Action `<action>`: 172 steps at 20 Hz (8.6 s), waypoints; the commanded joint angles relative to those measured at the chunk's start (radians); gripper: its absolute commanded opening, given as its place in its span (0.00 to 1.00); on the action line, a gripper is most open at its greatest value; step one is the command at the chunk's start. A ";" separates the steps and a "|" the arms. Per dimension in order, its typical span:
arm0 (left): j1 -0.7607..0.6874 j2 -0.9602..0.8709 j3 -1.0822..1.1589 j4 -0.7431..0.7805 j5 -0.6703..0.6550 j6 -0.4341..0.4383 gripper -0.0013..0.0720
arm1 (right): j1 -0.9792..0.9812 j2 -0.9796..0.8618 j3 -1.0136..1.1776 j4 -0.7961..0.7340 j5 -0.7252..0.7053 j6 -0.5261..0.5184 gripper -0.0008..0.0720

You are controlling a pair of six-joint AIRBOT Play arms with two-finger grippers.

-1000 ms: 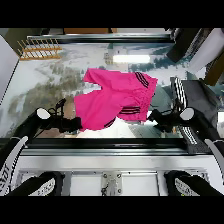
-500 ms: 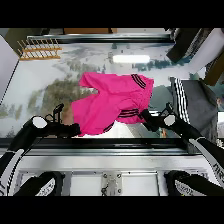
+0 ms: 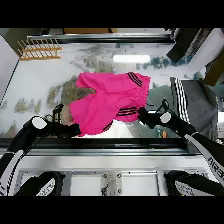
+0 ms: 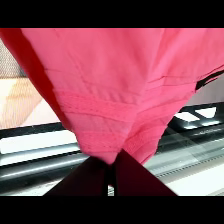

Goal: Fold the clothes and pants, and hang the long-sleeved shirts on hangers.

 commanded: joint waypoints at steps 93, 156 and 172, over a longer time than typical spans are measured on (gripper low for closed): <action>-0.343 0.131 0.192 0.124 0.077 -0.266 0.03 | -0.585 -0.342 0.460 0.161 0.838 -0.938 1.00; -0.402 -0.038 0.306 0.131 0.043 -0.212 0.03 | -1.020 0.513 0.139 -0.572 0.911 -0.092 0.06; -0.401 -0.038 0.306 0.125 0.081 -0.212 0.03 | -0.381 0.565 0.242 -0.279 0.660 -0.554 0.77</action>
